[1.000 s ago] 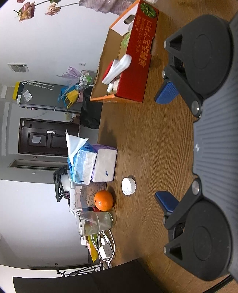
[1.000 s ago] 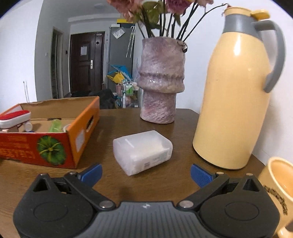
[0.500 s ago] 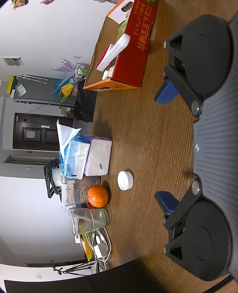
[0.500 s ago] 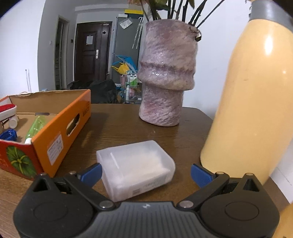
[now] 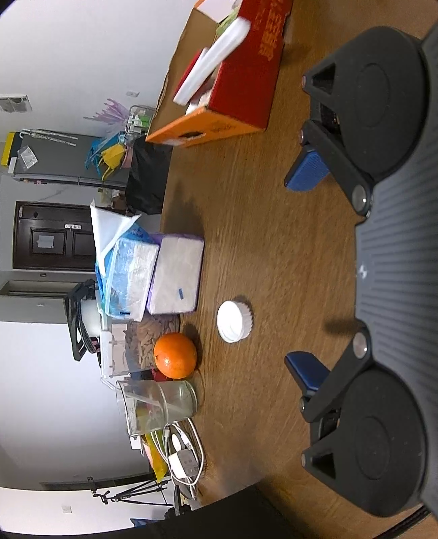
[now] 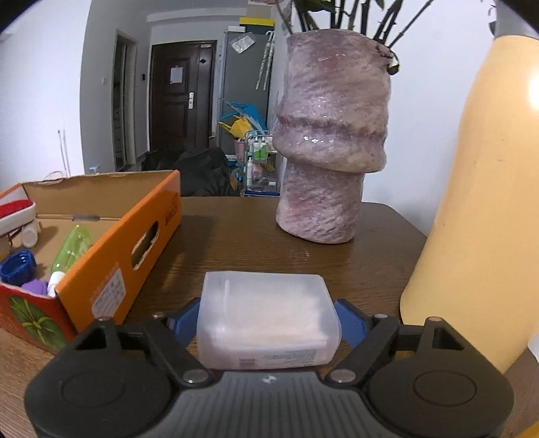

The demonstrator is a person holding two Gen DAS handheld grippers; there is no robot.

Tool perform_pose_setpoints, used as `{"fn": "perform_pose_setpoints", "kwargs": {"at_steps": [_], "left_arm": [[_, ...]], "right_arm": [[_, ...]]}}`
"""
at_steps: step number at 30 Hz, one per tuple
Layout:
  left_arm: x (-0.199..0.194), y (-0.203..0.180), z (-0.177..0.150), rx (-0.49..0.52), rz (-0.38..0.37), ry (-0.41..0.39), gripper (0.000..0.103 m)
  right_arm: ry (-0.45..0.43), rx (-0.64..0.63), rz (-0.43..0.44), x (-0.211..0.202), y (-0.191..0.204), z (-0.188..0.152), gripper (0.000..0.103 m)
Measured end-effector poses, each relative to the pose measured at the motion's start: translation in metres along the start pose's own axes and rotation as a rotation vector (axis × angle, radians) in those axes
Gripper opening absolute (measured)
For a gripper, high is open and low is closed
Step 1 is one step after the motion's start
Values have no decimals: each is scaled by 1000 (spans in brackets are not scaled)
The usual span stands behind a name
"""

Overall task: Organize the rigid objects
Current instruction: 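Move the right tool to the white plastic box and close on it, then close the left tool on the white cap while the right tool holds the plastic box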

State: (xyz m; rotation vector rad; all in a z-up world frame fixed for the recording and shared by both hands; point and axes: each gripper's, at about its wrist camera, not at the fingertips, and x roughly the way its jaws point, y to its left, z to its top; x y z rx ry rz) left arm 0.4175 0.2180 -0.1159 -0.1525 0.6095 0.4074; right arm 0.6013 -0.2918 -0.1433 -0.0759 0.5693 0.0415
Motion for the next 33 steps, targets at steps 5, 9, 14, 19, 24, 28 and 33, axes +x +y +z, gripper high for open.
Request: {"fn": "perform_pose_setpoints", "kwargs": {"at_steps": [5,9,14,19,24,28,33], "left_arm": [[20,15,12,-35,36,7,103],[35,26,22,-60,58,5,103],[49,33,34,-76,80,-5,103],[65,36,43,-82,81,15,103],[74,35,48,-72,79,21,101],[84,35,51,-62,85,53,88],[89,35,51,-61,72,72,75]], "right_arm": [[-16,7,-28,-4,3,-2,82],[-23,17,-45,-6,4,-3,82],[-37,31,-71,-10,3,-4,81],[-53,34,-86,-17,6,-7,81],[-64,46,-102,-24,8,-10,81],[-68,55,-117,-29,10,-12,81],[-69,66,-132,-33,10,-14,81]]}}
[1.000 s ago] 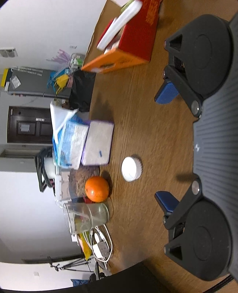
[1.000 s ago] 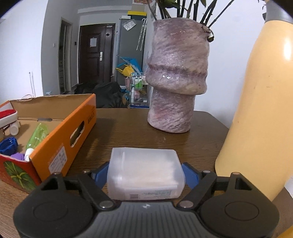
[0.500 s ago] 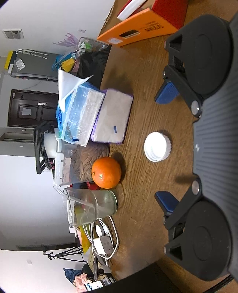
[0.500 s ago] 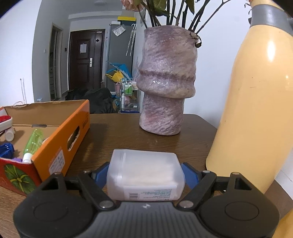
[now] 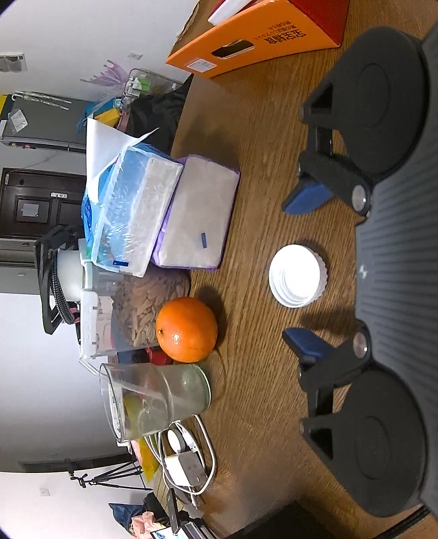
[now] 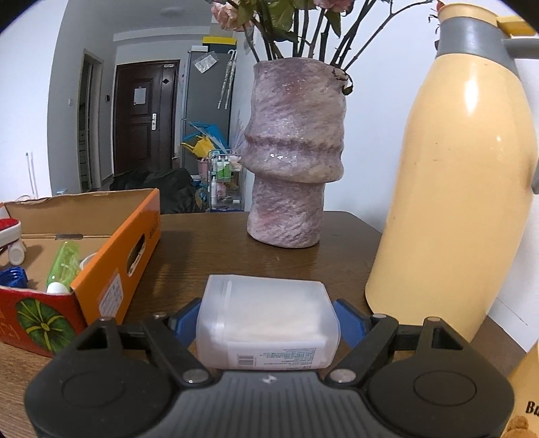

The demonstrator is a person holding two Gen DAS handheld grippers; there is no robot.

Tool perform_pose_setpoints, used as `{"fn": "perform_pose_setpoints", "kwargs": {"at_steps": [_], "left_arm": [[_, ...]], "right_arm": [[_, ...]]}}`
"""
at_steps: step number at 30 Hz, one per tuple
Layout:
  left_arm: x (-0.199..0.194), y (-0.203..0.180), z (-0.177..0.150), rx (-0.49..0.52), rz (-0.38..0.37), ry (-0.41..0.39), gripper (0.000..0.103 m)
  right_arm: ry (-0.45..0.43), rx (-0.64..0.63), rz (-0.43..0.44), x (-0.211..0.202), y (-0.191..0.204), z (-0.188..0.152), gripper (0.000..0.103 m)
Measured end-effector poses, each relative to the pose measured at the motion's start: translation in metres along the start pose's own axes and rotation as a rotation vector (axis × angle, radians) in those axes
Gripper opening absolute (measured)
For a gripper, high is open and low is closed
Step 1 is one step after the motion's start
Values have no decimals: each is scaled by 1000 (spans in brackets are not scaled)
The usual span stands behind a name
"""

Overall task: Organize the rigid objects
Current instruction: 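Close the left tool on the white cap while the right tool holds the plastic box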

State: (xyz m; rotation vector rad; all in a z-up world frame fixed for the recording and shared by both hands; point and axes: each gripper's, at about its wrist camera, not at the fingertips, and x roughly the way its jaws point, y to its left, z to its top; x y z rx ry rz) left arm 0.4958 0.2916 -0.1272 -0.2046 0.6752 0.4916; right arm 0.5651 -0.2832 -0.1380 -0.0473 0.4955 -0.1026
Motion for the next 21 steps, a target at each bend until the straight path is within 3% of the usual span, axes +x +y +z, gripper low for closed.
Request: {"fn": "perform_pose_setpoints", "kwargs": {"at_steps": [3,5,6,21], "left_arm": [[2,-1,1,8,5,-2,70],[4,0,1,8,-7,14,56],[6,1,1,7,-18,26,42],[-14,-3,-3,14,-3,-40,41]], "right_arm": [[0,8,-5,-3,0,-1,82],[-2,15,-9,-6,1,-2,82],[-4,17,-10,-8,1,-3,82],[-45,51,7,-42,7,-10,81]]}}
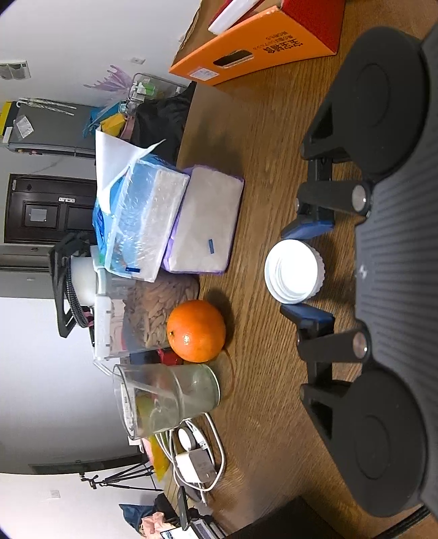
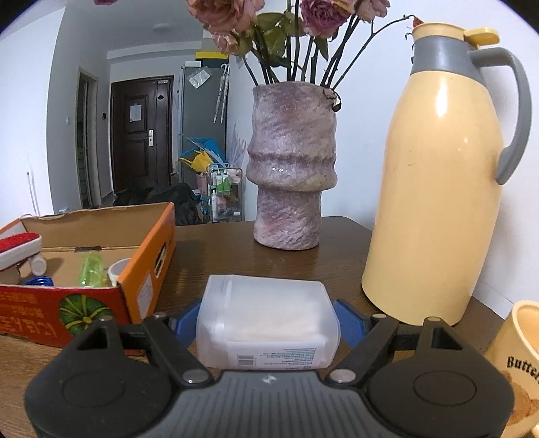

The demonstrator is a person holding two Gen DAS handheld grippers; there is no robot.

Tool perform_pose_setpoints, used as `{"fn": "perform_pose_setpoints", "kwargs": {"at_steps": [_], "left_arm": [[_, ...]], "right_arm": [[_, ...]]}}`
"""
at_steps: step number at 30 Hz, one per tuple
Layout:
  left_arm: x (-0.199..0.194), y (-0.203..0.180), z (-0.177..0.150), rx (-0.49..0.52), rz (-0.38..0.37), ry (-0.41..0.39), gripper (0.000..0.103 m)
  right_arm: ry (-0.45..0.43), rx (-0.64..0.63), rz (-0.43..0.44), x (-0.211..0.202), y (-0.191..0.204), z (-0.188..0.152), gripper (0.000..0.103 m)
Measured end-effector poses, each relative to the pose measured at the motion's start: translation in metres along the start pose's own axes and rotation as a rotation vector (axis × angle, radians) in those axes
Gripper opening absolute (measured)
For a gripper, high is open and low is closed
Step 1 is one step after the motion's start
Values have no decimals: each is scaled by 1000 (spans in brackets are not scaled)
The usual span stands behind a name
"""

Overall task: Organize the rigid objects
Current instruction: 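Close the left tool on the white cap while the right tool holds the plastic box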

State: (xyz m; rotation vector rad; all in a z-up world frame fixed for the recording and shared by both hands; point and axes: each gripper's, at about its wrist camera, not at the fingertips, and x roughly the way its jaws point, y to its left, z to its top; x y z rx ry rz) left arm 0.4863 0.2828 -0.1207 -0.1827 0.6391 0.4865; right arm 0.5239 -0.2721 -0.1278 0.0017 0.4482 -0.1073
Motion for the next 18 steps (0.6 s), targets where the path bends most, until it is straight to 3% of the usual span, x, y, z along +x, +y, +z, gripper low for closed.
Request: {"fn": "perform_pose_setpoints", "kwargs": {"at_steps": [18], "left_arm": [[-40,-14,-23,11,-52,-25,41]], "right_arm": [[-14,5,59,-46,13,-14,81]]}}
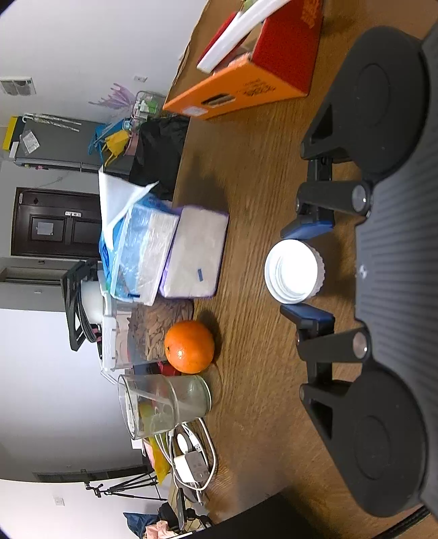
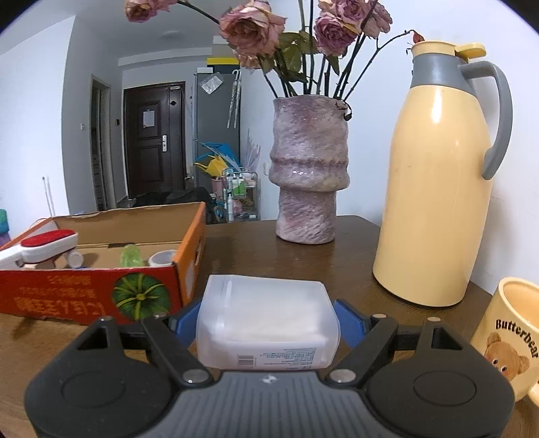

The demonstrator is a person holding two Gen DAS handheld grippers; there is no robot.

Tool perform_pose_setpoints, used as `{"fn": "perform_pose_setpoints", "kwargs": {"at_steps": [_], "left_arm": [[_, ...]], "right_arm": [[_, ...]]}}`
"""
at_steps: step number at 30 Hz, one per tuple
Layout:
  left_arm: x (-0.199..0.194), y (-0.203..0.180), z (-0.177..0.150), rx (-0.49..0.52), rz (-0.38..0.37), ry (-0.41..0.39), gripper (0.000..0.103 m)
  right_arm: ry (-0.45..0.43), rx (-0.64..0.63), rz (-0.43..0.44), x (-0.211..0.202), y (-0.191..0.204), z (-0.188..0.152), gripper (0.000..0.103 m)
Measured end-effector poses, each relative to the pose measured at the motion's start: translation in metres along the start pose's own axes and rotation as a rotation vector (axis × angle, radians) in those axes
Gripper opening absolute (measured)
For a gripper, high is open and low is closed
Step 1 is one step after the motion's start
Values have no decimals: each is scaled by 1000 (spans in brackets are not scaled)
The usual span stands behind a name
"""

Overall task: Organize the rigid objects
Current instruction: 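Close the left tool on the white cap while the right tool holds the plastic box, then carry the white cap with the left tool while the right tool carries the plastic box over the cardboard box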

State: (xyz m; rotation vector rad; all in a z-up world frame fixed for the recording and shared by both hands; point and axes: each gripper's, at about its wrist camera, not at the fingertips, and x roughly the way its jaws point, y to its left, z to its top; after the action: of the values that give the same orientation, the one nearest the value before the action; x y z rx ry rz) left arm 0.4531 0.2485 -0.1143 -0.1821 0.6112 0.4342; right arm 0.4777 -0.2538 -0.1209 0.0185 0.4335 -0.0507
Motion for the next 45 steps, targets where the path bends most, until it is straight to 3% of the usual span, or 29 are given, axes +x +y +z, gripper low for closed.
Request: {"fn": "perform_pose_setpoints", "kwargs": {"at_steps": [33,45], "left_arm": [[-94,-71,-58,94,-169,-33,41],[-128,-100,-66,112,-273,-70,41]], "right_arm": [[-58,-21,166,-86,44,-24,81],[-72,-38,222,-105,62,-26,81]]}}
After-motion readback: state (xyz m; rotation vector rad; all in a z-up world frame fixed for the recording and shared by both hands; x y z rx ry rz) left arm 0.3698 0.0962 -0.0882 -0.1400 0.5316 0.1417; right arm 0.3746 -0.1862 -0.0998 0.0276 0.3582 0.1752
